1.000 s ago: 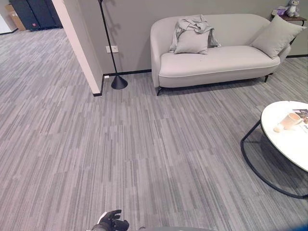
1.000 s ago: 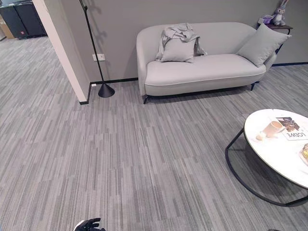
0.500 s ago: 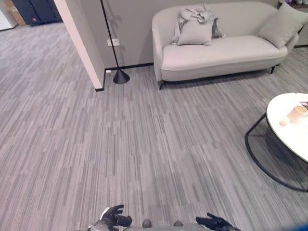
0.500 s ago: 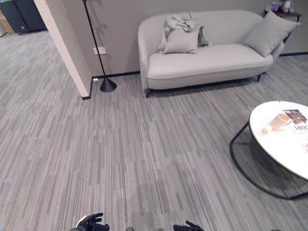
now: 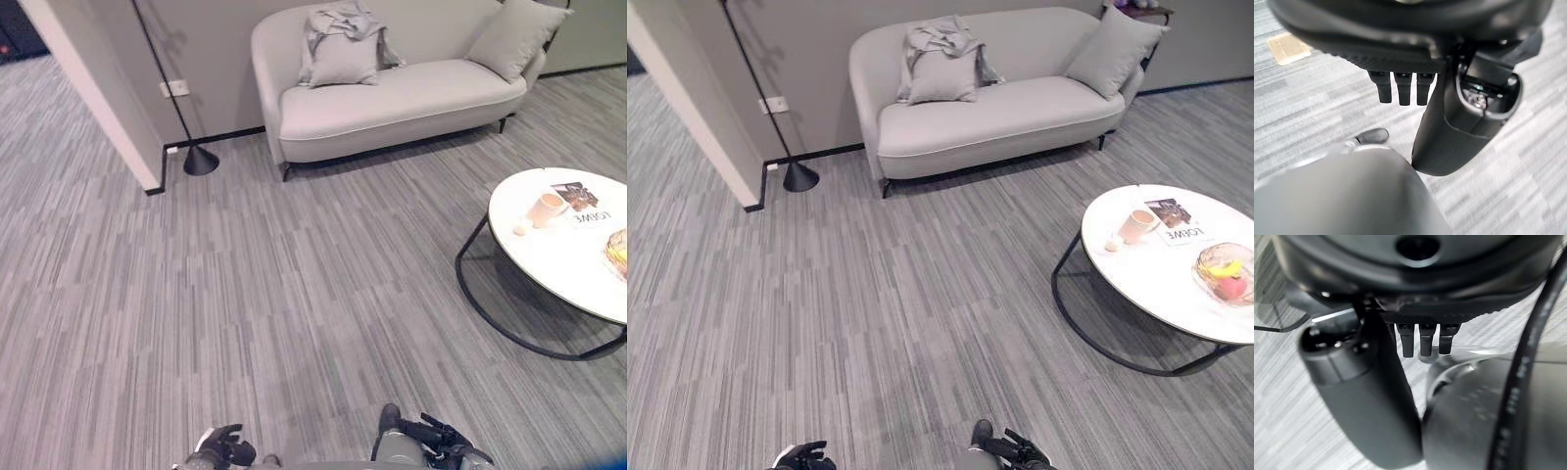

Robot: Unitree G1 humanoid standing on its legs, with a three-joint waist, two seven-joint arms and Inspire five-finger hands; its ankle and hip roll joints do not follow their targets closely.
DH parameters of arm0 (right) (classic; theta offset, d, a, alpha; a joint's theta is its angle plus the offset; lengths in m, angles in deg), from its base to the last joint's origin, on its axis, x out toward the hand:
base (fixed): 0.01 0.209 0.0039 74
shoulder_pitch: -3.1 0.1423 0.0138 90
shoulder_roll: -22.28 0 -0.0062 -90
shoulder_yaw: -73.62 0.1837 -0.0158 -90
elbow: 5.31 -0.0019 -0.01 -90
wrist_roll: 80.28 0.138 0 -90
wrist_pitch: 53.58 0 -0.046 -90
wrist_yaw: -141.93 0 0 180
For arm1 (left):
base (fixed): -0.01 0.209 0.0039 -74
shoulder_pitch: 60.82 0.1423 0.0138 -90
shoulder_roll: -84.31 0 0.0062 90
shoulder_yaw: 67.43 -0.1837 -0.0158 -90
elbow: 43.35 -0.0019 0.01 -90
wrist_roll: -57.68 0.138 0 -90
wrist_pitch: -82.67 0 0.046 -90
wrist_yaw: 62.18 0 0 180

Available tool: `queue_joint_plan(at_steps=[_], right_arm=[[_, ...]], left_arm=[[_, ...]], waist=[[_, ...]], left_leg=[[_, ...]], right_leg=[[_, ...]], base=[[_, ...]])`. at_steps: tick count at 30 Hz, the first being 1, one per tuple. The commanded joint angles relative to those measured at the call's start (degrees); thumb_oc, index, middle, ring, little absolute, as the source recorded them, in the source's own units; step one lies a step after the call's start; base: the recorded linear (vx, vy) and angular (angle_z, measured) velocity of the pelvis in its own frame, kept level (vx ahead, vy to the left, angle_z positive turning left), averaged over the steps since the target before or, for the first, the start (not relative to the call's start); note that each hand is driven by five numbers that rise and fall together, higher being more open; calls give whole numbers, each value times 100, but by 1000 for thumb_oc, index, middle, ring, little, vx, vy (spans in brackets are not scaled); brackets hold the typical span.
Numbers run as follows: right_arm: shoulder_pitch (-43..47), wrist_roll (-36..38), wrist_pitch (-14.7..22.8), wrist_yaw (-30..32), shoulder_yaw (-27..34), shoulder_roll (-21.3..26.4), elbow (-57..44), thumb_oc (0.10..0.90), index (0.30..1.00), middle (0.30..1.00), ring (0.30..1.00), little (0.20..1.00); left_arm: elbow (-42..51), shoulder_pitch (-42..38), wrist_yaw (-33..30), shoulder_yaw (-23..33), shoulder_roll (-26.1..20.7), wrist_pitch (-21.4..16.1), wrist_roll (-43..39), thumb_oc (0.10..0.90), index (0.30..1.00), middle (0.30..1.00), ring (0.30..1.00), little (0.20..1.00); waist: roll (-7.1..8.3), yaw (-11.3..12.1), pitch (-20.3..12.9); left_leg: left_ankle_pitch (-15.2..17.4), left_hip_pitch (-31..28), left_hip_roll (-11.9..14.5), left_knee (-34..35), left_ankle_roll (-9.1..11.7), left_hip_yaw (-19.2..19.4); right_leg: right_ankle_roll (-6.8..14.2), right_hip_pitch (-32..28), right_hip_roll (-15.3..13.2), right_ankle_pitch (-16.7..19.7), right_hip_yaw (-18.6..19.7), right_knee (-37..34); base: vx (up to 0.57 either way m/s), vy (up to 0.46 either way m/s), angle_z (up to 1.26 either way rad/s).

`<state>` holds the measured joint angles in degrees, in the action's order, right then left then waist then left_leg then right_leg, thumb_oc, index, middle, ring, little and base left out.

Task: Hang the clothes on the sofa on the clothes rack.

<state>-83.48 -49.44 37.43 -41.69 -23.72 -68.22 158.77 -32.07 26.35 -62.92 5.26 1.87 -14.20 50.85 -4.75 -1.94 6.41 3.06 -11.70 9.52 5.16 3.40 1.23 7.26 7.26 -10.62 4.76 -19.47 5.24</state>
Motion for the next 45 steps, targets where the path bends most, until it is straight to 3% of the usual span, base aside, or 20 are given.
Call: queue_joint_plan(at_steps=[1, 6, 10, 12, 13, 14, 15, 16, 18, 23, 26, 28, 29, 31, 32, 36, 37, 39, 42, 45], right_arm=[[-122, -107, -12, -124, -226, -438, 106, 800, 900, 900, 900, 900], [-1, -578, 96, -48, -662, -321, 87, 800, 900, 900, 900, 900], [53, -749, 132, 40, -935, -336, -13, 800, 900, 900, 900, 900], [199, -984, 91, 114, -1111, -272, 32, 800, 900, 900, 900, 900], [199, -984, 91, 114, -1111, -272, 32, 800, 900, 900, 900, 900], [258, -1120, 49, 97, -1201, -292, 98, 800, 900, 900, 900, 900], [257, -1120, 50, 96, -1200, -292, 99, 800, 900, 900, 900, 900], [318, -1110, 110, 56, -1285, -364, 61, 800, 900, 900, 900, 900], [355, -1201, 121, 20, -1464, -454, 5, 800, 900, 900, 900, 900], [238, -1685, 79, -165, -1650, -810, -3, 800, 900, 900, 900, 900], [139, -1823, 49, -276, -1741, -788, -88, 800, 900, 900, 900, 900], [161, -1898, 35, -266, -1755, -741, -126, 800, 900, 900, 900, 900], [243, -1999, 20, -188, -1749, -696, -201, 800, 900, 900, 900, 900], [289, -2028, 17, -162, -1740, -695, -264, 800, 900, 900, 900, 900], [323, -1985, 61, -152, -1733, -664, -422, 800, 900, 900, 900, 900], [298, -1714, 92, -137, -1611, -559, -633, 800, 900, 900, 900, 900], [317, -1535, 121, -75, -1506, -518, -628, 800, 900, 900, 900, 900], [273, -1351, 94, -44, -1341, -557, -544, 800, 900, 900, 900, 900], [232, -1187, 74, -73, -1184, -583, -485, 800, 900, 900, 900, 900], [-36, -702, 124, -119, -831, -580, -268, 800, 900, 900, 900, 900]], left_arm=[[-58, -180, -13, -257, -87, -62, 435, 800, 900, 900, 900, 900], [249, -280, -103, -468, -184, -55, 484, 800, 900, 900, 900, 900], [609, -364, -167, -353, -355, -40, 278, 800, 900, 900, 900, 900], [668, -420, -242, -308, -342, -73, 133, 800, 900, 900, 900, 900], [668, -420, -242, -308, -342, -73, 133, 800, 900, 900, 900, 900], [690, -364, -236, -137, -324, -111, -129, 800, 900, 900, 900, 900], [691, -363, -236, -138, -324, -112, -130, 800, 900, 900, 900, 900], [511, -308, -187, 3, -277, -98, -274, 800, 900, 900, 900, 900], [231, -247, -115, 72, -214, -25, -318, 800, 900, 900, 900, 900], [-419, 137, -17, 547, -223, 113, -232, 800, 900, 900, 900, 900], [-338, 305, 1, 640, -307, 97, -180, 800, 900, 900, 900, 900], [-299, 270, -4, 566, -318, 116, -101, 800, 900, 900, 900, 900], [-141, 154, -47, 329, -394, 133, 151, 800, 900, 900, 900, 900], [-41, 83, -89, 217, -459, 134, 295, 800, 900, 900, 900, 900], [117, -120, -147, 2, -516, 91, 439, 800, 900, 900, 900, 900], [417, -389, -232, -96, -594, -23, 368, 800, 900, 900, 900, 900], [478, -558, -283, -125, -592, -67, 358, 800, 900, 900, 900, 900], [435, -705, -322, -158, -500, -104, 422, 800, 900, 900, 900, 900], [391, -744, -309, -209, -432, -128, 472, 800, 900, 900, 900, 900], [-32, -377, -272, -124, -172, -122, 428, 800, 900, 900, 900, 900]], waist=[[499, -41, 25], [258, 127, -61], [555, 533, 193], [724, 808, 379], [722, 807, 377], [717, 1123, 375], [712, 1135, 381], [622, 1351, 279], [535, 1592, 128], [889, 1864, -132], [938, 1784, -193], [840, 1688, -184], [639, 1487, -146], [569, 1366, -104], [470, 1126, -2], [456, 774, 81], [522, 606, 100], [520, 437, 123], [480, 330, 117], [403, 107, -90]], left_leg=[[751, -752, -84, -16, 128, -153], [-690, -194, 812, -996, 353, -373], [-1480, 901, 928, -2938, -65, -536], [-741, 1874, 195, -3821, -346, -603], [-739, 1879, 196, -3826, -346, -606], [-271, 2445, -652, -3547, -379, -515], [-257, 2436, -645, -3557, -382, -504], [-400, 2797, -1081, -2136, -378, -164], [-961, 2918, -1287, -1000, -340, -26], [-877, 2937, -1628, -1228, -635, -290], [-615, 2325, -1741, -1052, -876, -252], [-525, 2088, -1717, -995, -940, -248], [-328, 1624, -1627, -867, -1061, -267], [-243, 1326, -1578, -728, -1083, -287], [-115, 861, -1485, -572, -1035, -423], [121, 236, -1347, -289, -785, -611], [338, -92, -1211, -142, -538, -691], [565, -419, -975, -21, -313, -786], [662, -548, -831, -16, -230, -854], [486, -894, -226, -153, 104, -1066]], right_leg=[[544, 568, -642, 853, 412, -187], [-10, 571, -37, -77, 173, 554], [-466, -226, 386, -423, 14, 77], [-545, -500, 348, -496, 155, -142], [-545, -498, 349, -496, 154, -141], [-520, -832, 412, -635, 342, -283], [-519, -837, 416, -638, 354, -280], [-454, -1152, 621, -888, 428, -343], [-487, -1507, 850, -1078, 573, -430], [-240, -1970, 600, -1206, 755, 206], [191, -1598, 163, 130, 658, 1792], [285, -1418, 9, 579, 538, 2420], [270, -1099, -286, 695, 247, 3205], [219, -836, -419, 503, 85, 3591], [50, -372, -418, 11, -92, 3510], [-44, -25, -298, -248, -392, 2007], [53, 95, -235, -43, -371, 507], [289, 282, -198, 434, 44, -515], [409, 446, -302, 706, 275, -811], [463, 583, -366, 1007, 397, -678]], base=[[224, -179, 0], [340, -325, 18], [336, -430, 27], [272, -269, 12], [436, -82, -1], [324, -13, 2], [701, 42, -7], [576, 95, -16], [658, 89, -32], [582, 106, -58], [460, 197, -44], [368, 217, 2], [600, 312, 42], [433, 144, 57], [404, -4, 44], [405, -119, 32], [603, -324, 36], [502, -249, 12], [473, -178, 40], [736, -353, 60]])
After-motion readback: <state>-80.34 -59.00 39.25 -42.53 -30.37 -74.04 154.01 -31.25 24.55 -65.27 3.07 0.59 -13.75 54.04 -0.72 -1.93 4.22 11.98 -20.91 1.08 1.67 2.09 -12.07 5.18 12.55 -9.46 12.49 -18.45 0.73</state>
